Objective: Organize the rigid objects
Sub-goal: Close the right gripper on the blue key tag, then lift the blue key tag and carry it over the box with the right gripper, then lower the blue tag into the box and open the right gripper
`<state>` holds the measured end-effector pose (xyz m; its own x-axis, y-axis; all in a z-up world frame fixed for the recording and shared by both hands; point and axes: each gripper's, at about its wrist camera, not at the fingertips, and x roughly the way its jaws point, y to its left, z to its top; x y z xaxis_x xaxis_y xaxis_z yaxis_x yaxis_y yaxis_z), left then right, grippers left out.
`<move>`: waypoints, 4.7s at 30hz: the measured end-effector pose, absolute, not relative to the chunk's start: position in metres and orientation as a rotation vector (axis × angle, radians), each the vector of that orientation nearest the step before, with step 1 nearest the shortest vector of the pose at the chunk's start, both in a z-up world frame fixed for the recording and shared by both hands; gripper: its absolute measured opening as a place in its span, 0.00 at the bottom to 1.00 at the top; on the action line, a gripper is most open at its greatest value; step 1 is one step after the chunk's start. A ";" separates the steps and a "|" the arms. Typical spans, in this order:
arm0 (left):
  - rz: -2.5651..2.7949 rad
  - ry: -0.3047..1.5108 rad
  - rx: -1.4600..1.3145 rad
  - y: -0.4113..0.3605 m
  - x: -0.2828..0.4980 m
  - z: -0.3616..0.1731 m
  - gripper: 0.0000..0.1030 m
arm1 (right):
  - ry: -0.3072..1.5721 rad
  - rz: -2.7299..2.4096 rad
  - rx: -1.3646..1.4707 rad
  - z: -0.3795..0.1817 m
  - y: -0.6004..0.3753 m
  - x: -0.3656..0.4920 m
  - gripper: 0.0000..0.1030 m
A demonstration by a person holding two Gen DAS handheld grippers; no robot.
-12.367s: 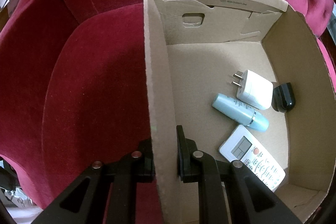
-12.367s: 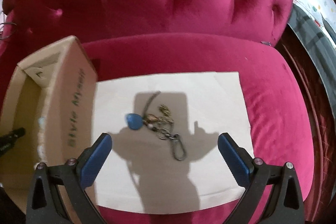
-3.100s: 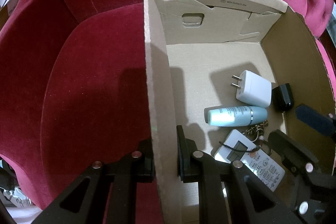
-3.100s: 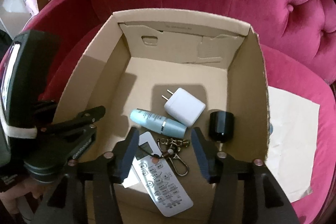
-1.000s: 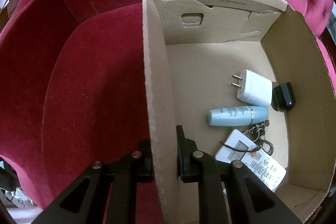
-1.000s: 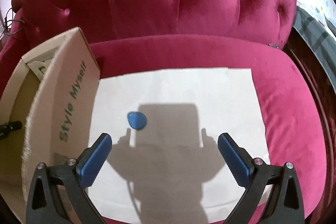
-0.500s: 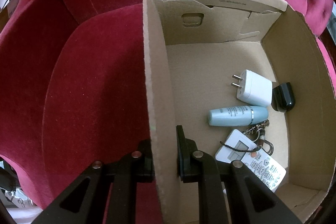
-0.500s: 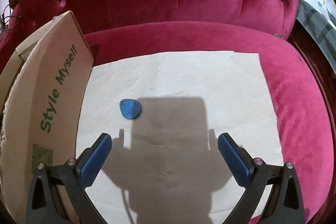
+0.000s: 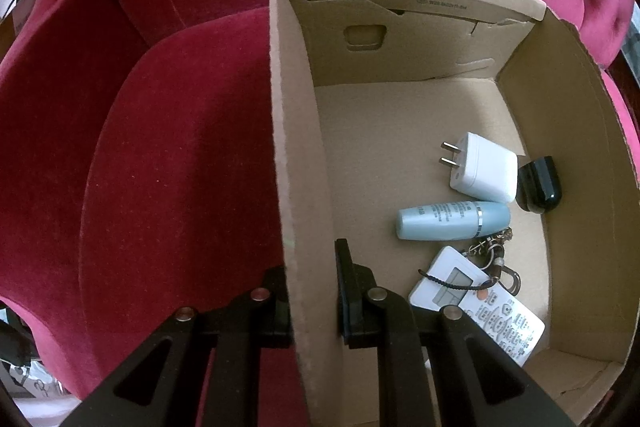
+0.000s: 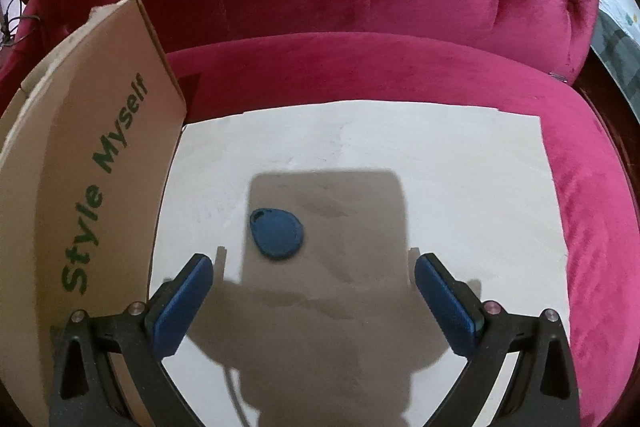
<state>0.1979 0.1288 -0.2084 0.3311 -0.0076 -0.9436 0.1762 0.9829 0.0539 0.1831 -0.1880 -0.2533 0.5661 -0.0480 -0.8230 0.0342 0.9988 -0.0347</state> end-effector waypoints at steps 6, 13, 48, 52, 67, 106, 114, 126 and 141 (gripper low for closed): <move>-0.119 1.228 0.161 0.129 0.198 -0.208 0.16 | 0.971 -0.043 -0.044 -0.258 -0.180 0.186 1.00; -0.120 1.229 0.154 0.129 0.198 -0.208 0.16 | 0.962 -0.070 -0.067 -0.264 -0.183 0.189 1.00; -0.115 1.228 0.162 0.128 0.197 -0.208 0.16 | 0.948 -0.096 -0.052 -0.228 -0.193 0.190 0.27; -0.114 1.227 0.162 0.127 0.196 -0.208 0.16 | 0.929 -0.096 -0.067 -0.216 -0.188 0.183 0.27; -0.105 1.226 0.153 0.128 0.196 -0.210 0.16 | 0.847 -0.083 -0.103 -0.167 -0.166 0.154 0.27; -0.110 1.218 0.149 0.132 0.193 -0.206 0.16 | 0.752 0.119 -0.186 -0.111 -0.041 0.140 0.27; -0.111 1.217 0.148 0.132 0.192 -0.206 0.16 | 0.817 0.165 -0.193 -0.138 -0.015 0.148 0.27; -0.109 1.216 0.154 0.132 0.192 -0.206 0.16 | 0.942 0.172 -0.164 -0.183 -0.001 0.158 0.27; -0.104 1.214 0.161 0.128 0.191 -0.206 0.16 | 1.017 0.160 -0.139 -0.212 -0.003 0.170 0.28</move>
<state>0.1914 0.1275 -0.2060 0.3461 0.0060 -0.9382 0.1661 0.9838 0.0675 0.1698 -0.0028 -0.2123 0.5157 0.0687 -0.8540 -0.1974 0.9795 -0.0404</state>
